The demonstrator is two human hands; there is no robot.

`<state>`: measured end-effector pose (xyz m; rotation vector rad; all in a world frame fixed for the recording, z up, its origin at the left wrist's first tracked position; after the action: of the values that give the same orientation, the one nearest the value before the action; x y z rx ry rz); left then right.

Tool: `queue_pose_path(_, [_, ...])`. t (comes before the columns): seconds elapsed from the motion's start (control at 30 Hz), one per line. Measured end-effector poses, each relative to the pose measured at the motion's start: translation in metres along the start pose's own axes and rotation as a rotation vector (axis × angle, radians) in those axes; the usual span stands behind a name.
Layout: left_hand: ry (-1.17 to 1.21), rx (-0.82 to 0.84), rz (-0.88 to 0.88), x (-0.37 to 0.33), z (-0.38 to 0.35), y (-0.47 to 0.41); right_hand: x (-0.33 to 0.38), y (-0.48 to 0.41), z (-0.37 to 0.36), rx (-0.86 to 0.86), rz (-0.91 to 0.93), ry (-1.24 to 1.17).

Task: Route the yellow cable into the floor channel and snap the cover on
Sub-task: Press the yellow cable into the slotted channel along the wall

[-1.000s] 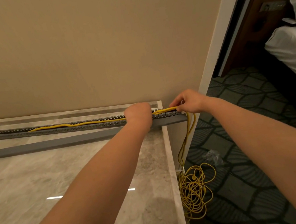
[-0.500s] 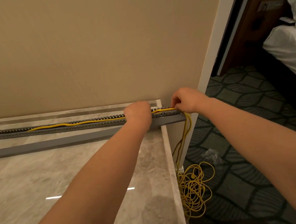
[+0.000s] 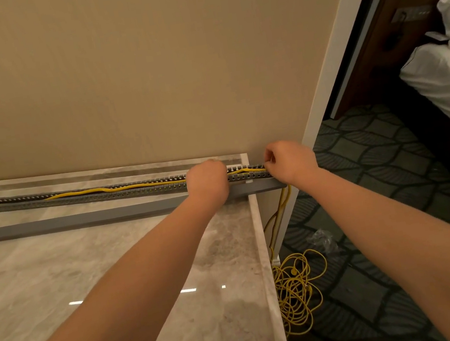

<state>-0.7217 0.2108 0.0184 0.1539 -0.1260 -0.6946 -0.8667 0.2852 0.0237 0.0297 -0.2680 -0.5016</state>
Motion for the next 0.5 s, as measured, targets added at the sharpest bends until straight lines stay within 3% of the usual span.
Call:
queue_pose_path(0.1, [0.056,-0.054,-0.022,0.001,-0.009,0.007,0.003,0.012,-0.001,-0.044,0.044,-0.026])
queue_pose_path(0.3, [0.122,-0.152,-0.084,-0.001,-0.010,0.021,0.013,0.032,-0.012,0.094,0.099,0.001])
queue_pose_path(0.5, [0.122,-0.101,-0.177,-0.013,-0.027,0.033,0.015,0.039,-0.019,0.126,0.167,0.127])
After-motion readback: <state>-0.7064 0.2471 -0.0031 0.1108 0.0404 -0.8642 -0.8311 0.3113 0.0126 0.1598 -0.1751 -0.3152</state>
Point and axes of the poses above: each hand's wrist, its own y-axis away from the middle knuckle, its own z-axis out of the back of the hand, x = y × z, the point moved 9 cm from there along -y, towards the middle knuckle, and after that the axes turned 8 degrees about x, right-handed, at the moved point
